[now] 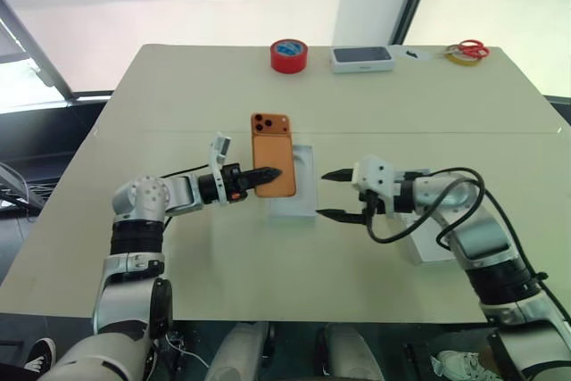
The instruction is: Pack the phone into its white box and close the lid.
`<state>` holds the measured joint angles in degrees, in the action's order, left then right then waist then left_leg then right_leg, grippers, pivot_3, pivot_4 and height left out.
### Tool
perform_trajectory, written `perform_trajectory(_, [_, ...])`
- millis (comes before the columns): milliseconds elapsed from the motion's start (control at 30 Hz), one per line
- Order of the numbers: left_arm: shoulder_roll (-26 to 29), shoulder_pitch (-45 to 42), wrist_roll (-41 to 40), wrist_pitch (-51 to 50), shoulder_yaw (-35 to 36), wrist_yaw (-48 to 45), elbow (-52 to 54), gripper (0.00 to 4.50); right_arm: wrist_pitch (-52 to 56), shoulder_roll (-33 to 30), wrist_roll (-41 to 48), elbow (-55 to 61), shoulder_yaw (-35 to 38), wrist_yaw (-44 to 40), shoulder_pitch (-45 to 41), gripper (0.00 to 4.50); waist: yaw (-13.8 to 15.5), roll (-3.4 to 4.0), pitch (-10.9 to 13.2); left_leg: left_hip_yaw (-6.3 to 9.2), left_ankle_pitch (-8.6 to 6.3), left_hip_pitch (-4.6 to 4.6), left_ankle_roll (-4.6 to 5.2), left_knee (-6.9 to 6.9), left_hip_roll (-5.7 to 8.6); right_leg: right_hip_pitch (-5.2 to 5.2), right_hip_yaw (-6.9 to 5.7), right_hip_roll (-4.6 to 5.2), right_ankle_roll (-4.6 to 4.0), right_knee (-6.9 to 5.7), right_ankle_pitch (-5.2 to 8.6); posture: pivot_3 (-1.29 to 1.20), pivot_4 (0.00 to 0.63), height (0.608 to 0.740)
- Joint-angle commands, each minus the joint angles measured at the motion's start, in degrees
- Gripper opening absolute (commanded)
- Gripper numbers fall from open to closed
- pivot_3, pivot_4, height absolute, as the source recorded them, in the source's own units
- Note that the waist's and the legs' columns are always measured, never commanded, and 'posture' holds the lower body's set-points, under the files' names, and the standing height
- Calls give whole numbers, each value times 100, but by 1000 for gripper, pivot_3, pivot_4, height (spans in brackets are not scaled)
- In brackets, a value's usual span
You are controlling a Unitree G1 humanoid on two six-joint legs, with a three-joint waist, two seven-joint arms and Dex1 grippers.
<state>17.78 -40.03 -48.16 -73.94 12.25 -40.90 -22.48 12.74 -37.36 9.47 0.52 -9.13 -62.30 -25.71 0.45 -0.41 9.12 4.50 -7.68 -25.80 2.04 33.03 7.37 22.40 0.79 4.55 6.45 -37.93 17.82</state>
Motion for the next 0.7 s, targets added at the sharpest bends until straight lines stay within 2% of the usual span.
perform_trajectory(33, [-90, -203, 50, 88, -35, -59, -96, 0, -295, -60, -47, -154, 128, 10, -199, 3701, 2, 0, 0, 0, 0, -1, 0, 0, 0, 1, 0, 0, 0, 0, 0, 0, 150, 740])
perform_trajectory(233, [-139, -231, 114, -97, -177, -147, -235, 0, -400, 49, -143, -159, 48, 116, -161, 3701, -1, -2, 1, 0, 1, -5, -1, 0, -1, 5, 0, -1, 0, -1, 0, 0, 150, 740])
perform_trajectory(267, [-163, -267, 60, -204, -114, -141, -314, 997, -428, 65, -174, -160, 35, 140, -153, 3768, 3, -2, 1, 0, 1, -5, -1, 1, -1, 4, 0, -1, 0, -1, 0, 0, 150, 740])
perform_trajectory(300, [-155, -286, 99, -209, -157, -159, -331, 1296, -439, 77, -186, -158, 30, 159, -149, 3768, 9, -2, 2, 0, 1, -5, -1, 2, -1, 4, 0, -1, 0, -1, 0, 0, 150, 740])
perform_trajectory(500, [-110, -584, 259, -401, -187, -52, -540, 4247, -469, 149, -197, -200, 31, 233, -193, 3768, 31, -2, 2, 1, 1, -3, -1, 11, 0, -3, -3, 0, 0, -2, 0, 0, 150, 740])
perform_trajectory(700, [332, -522, 454, -521, -810, -347, 50, 4247, -519, 258, -249, -240, -5, 327, -212, 3768, -5, -3, 2, 1, 1, -4, -2, 2, -1, 4, -1, -2, 1, -3, -1, 0, 150, 740])
